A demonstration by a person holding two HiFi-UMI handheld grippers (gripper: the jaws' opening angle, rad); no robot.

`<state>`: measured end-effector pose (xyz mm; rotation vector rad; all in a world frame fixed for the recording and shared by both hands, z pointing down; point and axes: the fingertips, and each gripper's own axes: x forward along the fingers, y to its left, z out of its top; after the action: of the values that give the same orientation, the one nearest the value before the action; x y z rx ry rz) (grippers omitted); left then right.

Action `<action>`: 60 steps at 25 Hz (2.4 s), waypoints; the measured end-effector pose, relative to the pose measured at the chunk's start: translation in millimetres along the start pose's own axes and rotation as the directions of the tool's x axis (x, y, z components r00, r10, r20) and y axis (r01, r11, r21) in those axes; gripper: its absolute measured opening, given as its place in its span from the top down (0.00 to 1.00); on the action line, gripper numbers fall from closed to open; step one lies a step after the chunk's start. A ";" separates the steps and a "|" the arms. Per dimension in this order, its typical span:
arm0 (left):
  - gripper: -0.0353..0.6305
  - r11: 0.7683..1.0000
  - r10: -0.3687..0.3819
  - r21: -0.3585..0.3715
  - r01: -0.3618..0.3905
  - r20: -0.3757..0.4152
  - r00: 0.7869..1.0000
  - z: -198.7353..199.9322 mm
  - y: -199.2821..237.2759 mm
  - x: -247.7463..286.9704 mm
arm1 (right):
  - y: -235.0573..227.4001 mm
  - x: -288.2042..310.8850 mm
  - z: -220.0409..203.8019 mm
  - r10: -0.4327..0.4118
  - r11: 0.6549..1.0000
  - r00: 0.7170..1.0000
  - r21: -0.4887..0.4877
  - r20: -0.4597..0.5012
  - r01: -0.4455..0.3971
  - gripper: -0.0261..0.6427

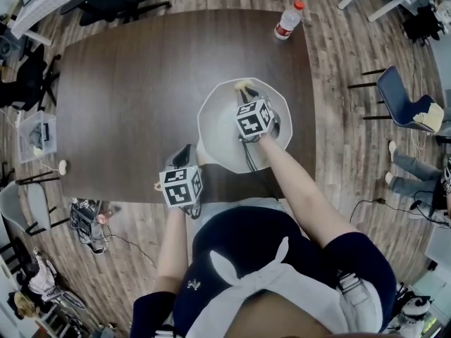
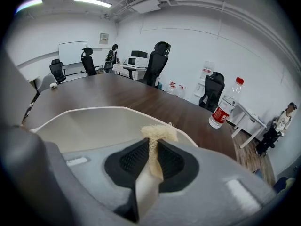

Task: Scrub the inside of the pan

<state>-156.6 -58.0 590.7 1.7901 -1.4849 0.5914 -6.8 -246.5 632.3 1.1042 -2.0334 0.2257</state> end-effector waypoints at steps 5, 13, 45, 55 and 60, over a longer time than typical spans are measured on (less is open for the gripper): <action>0.94 1.000 -0.001 0.002 0.001 0.003 1.000 0.6 -1.2 0.3 | -11.1 -2.5 -5.5 -0.030 0.999 0.999 0.019 -0.015 0.030 0.88; 0.94 1.000 -0.006 0.004 0.006 0.006 1.000 -0.2 -1.4 -1.7 | -18.9 -8.1 -12.7 -0.075 0.997 0.996 0.027 -0.043 0.076 0.88; 0.94 1.000 -0.011 0.025 0.011 0.005 1.000 -2.2 -1.4 -4.5 | -41.8 -39.8 -60.0 -0.200 0.980 0.946 -0.049 -0.256 0.194 0.88; 0.94 0.999 -0.004 0.038 0.004 0.014 1.000 -0.7 -2.4 -5.0 | -43.7 -50.7 -76.9 -0.191 0.981 0.918 -0.101 -0.346 0.166 0.89; 0.94 0.999 -0.001 0.038 0.000 0.022 1.000 -1.2 -0.2 -4.6 | -39.9 -52.9 -86.7 -0.178 0.982 0.907 -0.125 -0.382 0.141 0.89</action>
<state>-157.4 -54.1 588.0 1.8312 -1.4972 0.6048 88.6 -194.9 644.4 1.0637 -1.5740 0.2428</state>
